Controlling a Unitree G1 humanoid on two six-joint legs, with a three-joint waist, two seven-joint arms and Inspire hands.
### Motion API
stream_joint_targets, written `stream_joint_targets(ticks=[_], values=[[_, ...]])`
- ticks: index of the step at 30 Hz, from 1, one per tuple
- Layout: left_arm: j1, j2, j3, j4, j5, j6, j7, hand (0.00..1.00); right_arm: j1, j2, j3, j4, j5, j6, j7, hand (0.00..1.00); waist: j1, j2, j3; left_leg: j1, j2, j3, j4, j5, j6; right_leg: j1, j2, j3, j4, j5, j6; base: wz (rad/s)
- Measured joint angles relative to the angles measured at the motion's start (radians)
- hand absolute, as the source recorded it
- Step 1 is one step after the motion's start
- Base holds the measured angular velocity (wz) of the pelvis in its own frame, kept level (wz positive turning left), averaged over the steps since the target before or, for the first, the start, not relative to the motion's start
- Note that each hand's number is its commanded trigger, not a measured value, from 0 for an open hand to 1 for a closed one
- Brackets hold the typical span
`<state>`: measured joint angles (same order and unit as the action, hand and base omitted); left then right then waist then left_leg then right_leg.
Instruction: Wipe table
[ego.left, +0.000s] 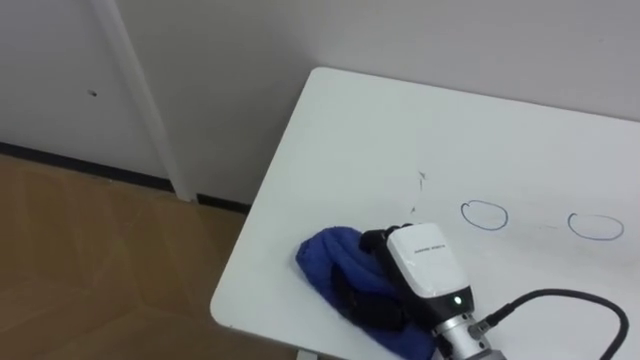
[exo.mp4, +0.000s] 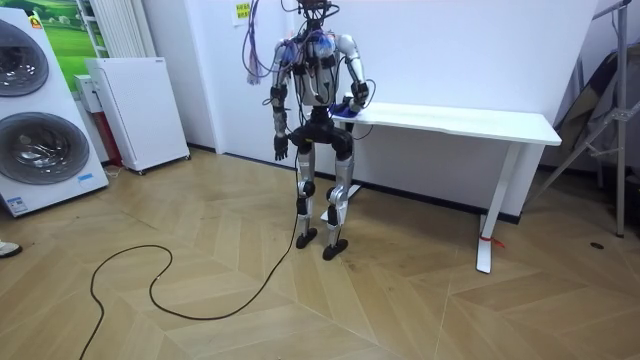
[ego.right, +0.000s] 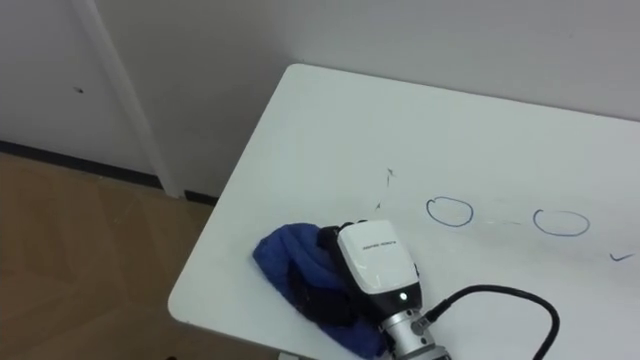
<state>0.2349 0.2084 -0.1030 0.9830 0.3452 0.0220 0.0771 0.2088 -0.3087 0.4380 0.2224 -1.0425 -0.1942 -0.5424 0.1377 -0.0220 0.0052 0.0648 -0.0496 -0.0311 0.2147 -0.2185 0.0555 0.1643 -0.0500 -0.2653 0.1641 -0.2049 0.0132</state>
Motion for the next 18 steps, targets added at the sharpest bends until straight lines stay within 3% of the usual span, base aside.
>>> stream_joint_targets(ticks=[8,13,16,18], values=[[0.007,-0.003,0.000,0.001,0.000,0.031,-0.002,0.00,0.004,-0.010,-0.001,0.006,0.062,0.010,0.005,1.00,-0.006,0.001,-0.0011,0.002,-0.004,-0.014,0.006,0.000,0.000,0.011,-0.001,-0.014,-0.002,0.000,0.000,0.05],[0.005,-0.010,0.001,-0.001,0.008,0.057,-0.007,0.00,-0.023,-0.004,0.001,0.007,0.104,0.030,0.061,1.00,0.001,0.008,-0.0037,-0.001,0.000,-0.012,0.008,0.000,0.000,0.011,-0.001,-0.013,-0.010,0.000,0.000,0.00],[0.002,-0.019,0.000,-0.021,0.008,0.075,-0.018,0.00,-0.086,0.010,0.001,0.032,0.139,0.074,0.113,1.00,0.002,0.014,-0.0024,0.000,0.001,-0.010,0.009,0.002,-0.001,0.011,-0.001,-0.009,-0.009,0.000,0.000,-0.02],[-0.006,-0.023,0.001,-0.021,-0.003,0.085,-0.022,0.00,-0.200,0.014,-0.002,0.141,0.189,0.082,0.141,1.00,0.000,0.017,-0.0014,0.000,0.001,-0.012,0.017,0.003,-0.001,0.012,-0.002,-0.010,-0.003,0.000,0.000,0.00]])
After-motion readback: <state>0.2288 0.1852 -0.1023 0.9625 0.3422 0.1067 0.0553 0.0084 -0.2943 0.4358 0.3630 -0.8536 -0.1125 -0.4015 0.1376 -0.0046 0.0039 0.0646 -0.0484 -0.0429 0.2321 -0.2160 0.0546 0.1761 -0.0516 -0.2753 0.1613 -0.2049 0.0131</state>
